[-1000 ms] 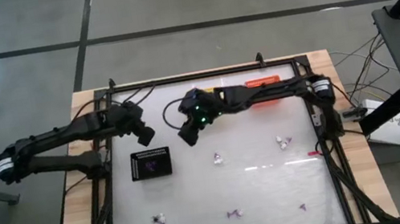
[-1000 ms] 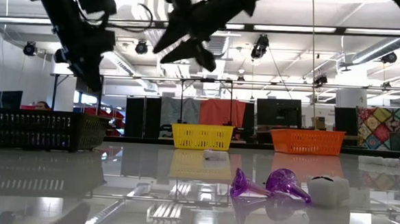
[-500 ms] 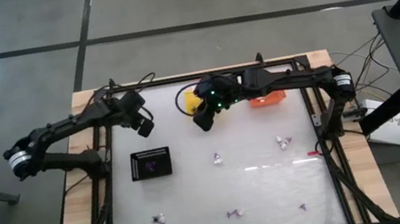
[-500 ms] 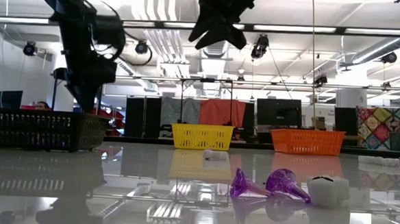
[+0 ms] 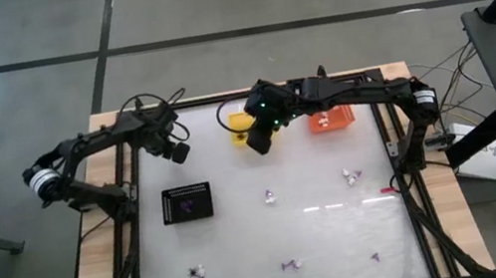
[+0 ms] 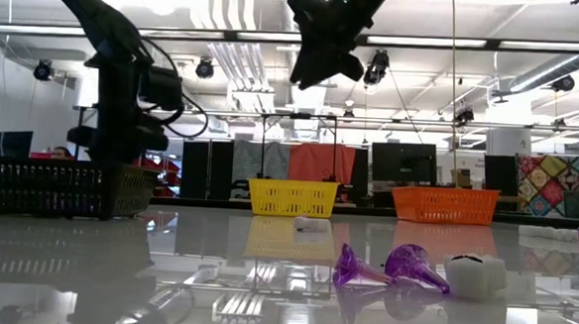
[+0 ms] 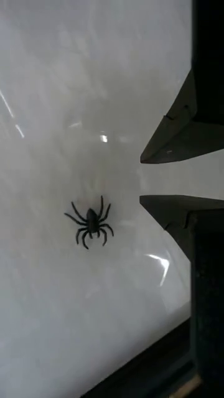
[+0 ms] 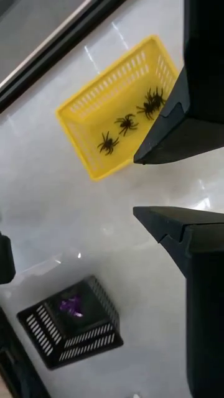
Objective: Sort Halloween decoration
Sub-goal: Put the black spider toy into the yellow basket
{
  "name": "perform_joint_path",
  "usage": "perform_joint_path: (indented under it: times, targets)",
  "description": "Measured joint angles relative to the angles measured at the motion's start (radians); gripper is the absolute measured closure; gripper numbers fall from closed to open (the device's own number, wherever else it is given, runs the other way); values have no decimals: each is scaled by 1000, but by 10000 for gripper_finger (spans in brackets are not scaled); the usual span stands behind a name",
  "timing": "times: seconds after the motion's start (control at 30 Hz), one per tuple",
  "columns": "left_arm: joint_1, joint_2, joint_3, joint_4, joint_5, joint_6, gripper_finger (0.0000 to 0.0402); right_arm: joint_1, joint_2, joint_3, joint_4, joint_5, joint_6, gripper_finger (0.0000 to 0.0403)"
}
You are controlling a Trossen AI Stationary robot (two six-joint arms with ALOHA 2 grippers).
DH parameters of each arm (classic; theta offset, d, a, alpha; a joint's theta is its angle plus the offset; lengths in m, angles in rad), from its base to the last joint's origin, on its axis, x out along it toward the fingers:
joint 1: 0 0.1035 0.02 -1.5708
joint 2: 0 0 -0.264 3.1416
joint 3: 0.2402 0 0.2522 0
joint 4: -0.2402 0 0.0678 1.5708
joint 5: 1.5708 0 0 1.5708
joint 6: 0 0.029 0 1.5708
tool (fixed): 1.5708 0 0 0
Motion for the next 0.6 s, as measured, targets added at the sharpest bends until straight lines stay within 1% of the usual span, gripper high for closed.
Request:
perform_joint_path:
  times: [0.23, 0.47, 0.6]
  targets:
    - [7, 52, 4, 36, 0, 5, 327, -23, 0, -2, -9, 0, -48, 287]
    - [21, 58, 92, 28, -4, 14, 327, -38, 0, -2, -27, 1, -127, 286]
    - [53, 58, 99, 17, -6, 15, 326, -55, 0, -2, -54, 1, -160, 284]
